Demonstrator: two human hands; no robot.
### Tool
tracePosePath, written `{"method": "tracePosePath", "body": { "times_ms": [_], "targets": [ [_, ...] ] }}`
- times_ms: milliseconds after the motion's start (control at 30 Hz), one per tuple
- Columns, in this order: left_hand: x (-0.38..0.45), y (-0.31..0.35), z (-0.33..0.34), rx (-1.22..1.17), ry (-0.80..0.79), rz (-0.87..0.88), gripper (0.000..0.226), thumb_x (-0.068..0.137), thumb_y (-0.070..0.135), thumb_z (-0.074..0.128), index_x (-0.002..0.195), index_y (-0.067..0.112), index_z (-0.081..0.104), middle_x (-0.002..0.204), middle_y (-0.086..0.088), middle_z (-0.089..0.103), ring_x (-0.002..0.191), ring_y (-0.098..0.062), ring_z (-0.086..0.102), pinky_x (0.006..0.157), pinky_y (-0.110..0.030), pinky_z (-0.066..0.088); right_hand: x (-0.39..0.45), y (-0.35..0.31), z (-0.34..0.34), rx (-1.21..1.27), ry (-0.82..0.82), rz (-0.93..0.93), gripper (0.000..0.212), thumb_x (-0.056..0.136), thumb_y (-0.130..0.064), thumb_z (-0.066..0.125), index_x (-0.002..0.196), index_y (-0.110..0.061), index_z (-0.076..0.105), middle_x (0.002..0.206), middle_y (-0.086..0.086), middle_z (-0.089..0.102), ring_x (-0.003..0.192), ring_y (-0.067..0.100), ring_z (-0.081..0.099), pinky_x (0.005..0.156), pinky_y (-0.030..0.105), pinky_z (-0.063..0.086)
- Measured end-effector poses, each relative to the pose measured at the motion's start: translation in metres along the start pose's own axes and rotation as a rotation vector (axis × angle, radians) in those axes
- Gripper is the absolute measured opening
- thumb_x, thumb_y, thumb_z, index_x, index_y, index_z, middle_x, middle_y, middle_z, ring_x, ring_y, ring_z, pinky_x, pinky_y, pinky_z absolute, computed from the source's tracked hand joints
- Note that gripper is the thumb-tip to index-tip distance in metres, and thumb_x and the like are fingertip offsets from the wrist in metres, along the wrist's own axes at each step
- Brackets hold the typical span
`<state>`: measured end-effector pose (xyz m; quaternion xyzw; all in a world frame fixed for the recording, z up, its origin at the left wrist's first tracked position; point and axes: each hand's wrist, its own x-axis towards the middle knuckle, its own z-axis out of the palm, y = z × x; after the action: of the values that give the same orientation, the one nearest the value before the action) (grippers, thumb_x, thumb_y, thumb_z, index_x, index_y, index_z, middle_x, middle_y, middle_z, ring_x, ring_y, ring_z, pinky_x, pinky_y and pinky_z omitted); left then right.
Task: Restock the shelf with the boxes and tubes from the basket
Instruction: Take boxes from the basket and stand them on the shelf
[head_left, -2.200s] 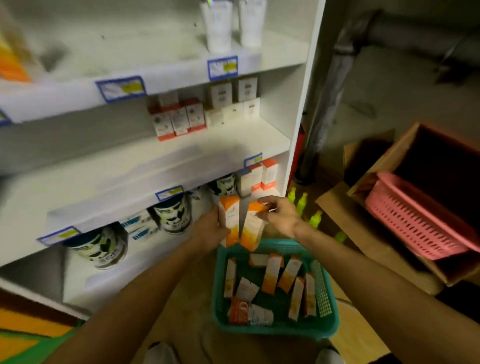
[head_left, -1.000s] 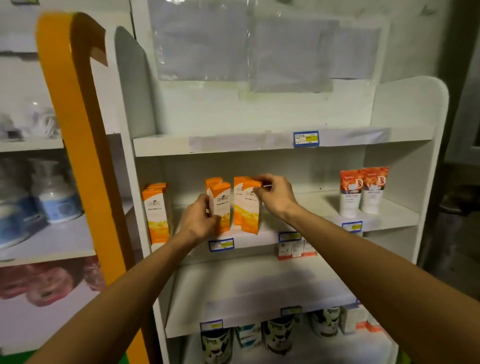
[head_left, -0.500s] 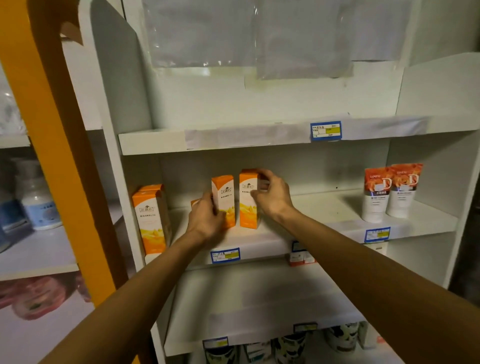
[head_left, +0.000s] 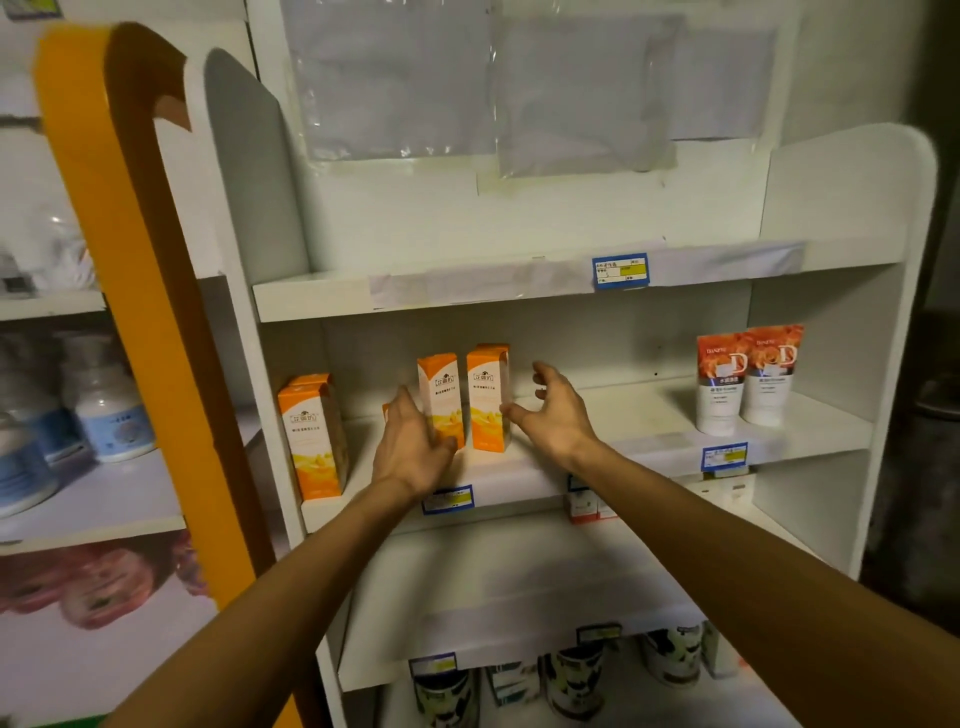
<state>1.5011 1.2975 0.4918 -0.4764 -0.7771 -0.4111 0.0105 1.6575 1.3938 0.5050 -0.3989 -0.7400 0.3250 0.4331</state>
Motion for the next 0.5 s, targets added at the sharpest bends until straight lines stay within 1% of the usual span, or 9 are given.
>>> {"method": "tracePosePath", "body": {
  "times_ms": [100,167,233,267,333,400,500],
  "targets": [
    [-0.02,0.002,0.001,0.083,-0.014,0.046,0.068,0.083,0.029,0.076,0.135,0.014,0.035,0.134,-0.009,0.047,0.121,-0.029,0.053,0.094,-0.044,0.053,-0.023,0.008,-0.011,-0.039,-0.004,0.01,0.072,0.091,-0.03,0.069,0.152,-0.021,0.031,0.154,0.003,0.039,0.138,0.026,0.042,0.111,0.044,0.042],
    [-0.038,0.005,0.006,0.148,-0.043,0.081,0.069,0.084,0.037,0.073,0.135,0.013,0.035,0.135,-0.01,0.046,0.12,-0.029,0.052,0.099,-0.045,0.051,-0.041,0.017,-0.023,-0.095,-0.005,0.004,0.068,0.094,-0.032,0.063,0.153,-0.022,0.03,0.157,0.002,0.035,0.14,0.026,0.039,0.112,0.043,0.04],
    [-0.057,0.007,0.017,0.274,-0.084,0.145,0.079,0.085,0.048,0.067,0.143,0.01,0.03,0.144,-0.013,0.042,0.129,-0.032,0.046,0.108,-0.047,0.043,-0.059,0.024,-0.036,-0.211,-0.043,-0.016,0.068,0.097,-0.038,0.057,0.155,-0.02,0.027,0.16,0.003,0.031,0.144,0.025,0.033,0.116,0.043,0.034],
    [-0.065,0.009,0.023,0.336,-0.102,0.186,0.084,0.087,0.052,0.063,0.149,0.008,0.025,0.151,-0.015,0.035,0.136,-0.033,0.039,0.114,-0.047,0.036,-0.065,0.027,-0.042,-0.296,-0.069,-0.038,0.068,0.098,-0.041,0.054,0.155,-0.018,0.025,0.16,0.003,0.029,0.146,0.025,0.029,0.118,0.044,0.031],
    [-0.081,0.016,0.033,0.403,-0.134,0.239,0.087,0.092,0.053,0.055,0.154,0.006,0.017,0.16,-0.017,0.023,0.146,-0.034,0.025,0.121,-0.046,0.023,-0.076,0.03,-0.056,-0.457,-0.102,-0.08,0.068,0.099,-0.047,0.047,0.155,-0.015,0.025,0.16,0.006,0.029,0.147,0.027,0.025,0.118,0.046,0.028],
    [-0.094,0.024,0.044,0.449,-0.192,0.286,0.085,0.095,0.05,0.052,0.155,0.004,0.014,0.163,-0.018,0.015,0.149,-0.034,0.016,0.123,-0.046,0.014,-0.09,0.037,-0.071,-0.573,-0.115,-0.102,0.065,0.1,-0.049,0.042,0.152,-0.012,0.029,0.158,0.009,0.031,0.146,0.029,0.024,0.117,0.048,0.028],
    [-0.12,0.035,0.067,0.508,-0.271,0.342,0.082,0.097,0.048,0.047,0.157,0.003,0.011,0.165,-0.018,0.008,0.152,-0.033,0.01,0.124,-0.045,0.009,-0.12,0.063,-0.094,-0.708,-0.155,-0.117,0.057,0.103,-0.044,0.036,0.151,-0.014,0.032,0.16,0.009,0.027,0.149,0.03,0.016,0.118,0.048,0.022]
  ]
}}
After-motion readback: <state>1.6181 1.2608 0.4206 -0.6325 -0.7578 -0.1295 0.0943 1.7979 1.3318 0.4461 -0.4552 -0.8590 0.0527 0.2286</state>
